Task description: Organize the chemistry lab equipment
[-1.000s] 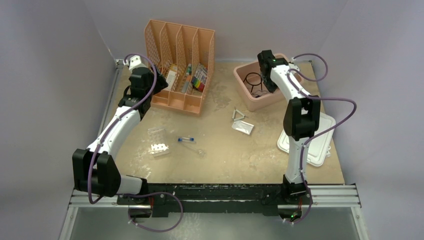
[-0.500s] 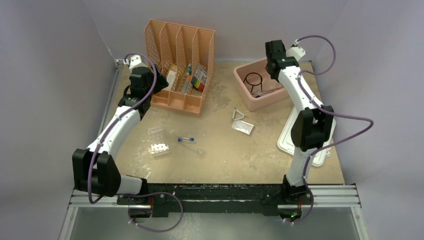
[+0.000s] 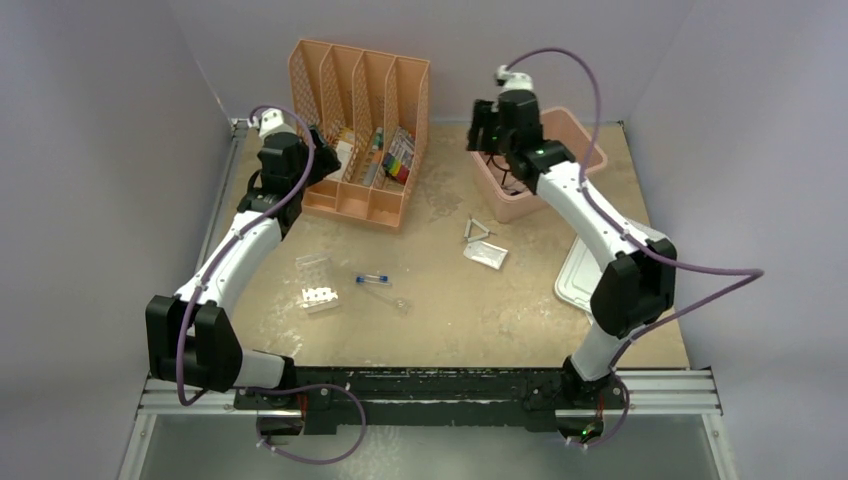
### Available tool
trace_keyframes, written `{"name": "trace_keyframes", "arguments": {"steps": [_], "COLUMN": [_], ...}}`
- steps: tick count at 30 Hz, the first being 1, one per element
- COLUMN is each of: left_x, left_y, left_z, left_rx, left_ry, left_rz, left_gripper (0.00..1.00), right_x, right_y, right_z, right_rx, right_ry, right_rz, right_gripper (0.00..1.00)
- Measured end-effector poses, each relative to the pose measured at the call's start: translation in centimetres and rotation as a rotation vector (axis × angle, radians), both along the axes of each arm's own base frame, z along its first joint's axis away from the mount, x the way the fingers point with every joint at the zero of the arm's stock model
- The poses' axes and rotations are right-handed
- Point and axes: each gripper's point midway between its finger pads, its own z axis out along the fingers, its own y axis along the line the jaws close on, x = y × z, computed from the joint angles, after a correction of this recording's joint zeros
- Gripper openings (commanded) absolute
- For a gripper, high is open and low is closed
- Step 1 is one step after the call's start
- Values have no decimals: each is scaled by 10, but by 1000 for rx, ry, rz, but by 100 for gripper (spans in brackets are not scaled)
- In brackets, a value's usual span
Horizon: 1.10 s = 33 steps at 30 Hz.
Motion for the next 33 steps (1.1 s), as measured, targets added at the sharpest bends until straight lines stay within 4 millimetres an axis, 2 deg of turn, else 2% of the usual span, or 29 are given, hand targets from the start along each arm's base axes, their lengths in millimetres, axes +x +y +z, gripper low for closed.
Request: {"name": "trace_keyframes", "arguments": {"steps": [3,5,8,10,13,15,19,23,28,33], "left_x": [0,0,-2,-7,-13,-16,-18,-18,-19,-19], "left_y": [5,11,24,36,49,53,54,54,54,54], "left_z": [1,1,-1,-6,-9,-9,-9,-12,-13,-13], "left_rx": [11,22,43,61,79,82,69,61,62,61], "left_ry": [-2,-2,10,32,52,56,55,60,63,63], "left_rz": [28,58,128,198,271,296,311,314,313,313], "left_gripper": [79,78,78,78,78,77,77,77,76,76], "right_x": [-16,-26,-36,-37,-39,-42,-55,-62,-67,-71], "right_y": [59,87,109,105,90,78,65,63,60,58], "right_z": [-6,-16,-41,-65,-102,-132,-177,-201,-214,-219], "right_rx": [-42,-69,-96,-120,-172,-228,-328,-375,-392,-382], "right_ry": [-1,13,58,109,197,248,330,378,413,438], "right_rz": [181,253,296,281,228,188,148,129,109,93], "right_gripper": [62,58,54,53,53,54,53,50,41,46]}}
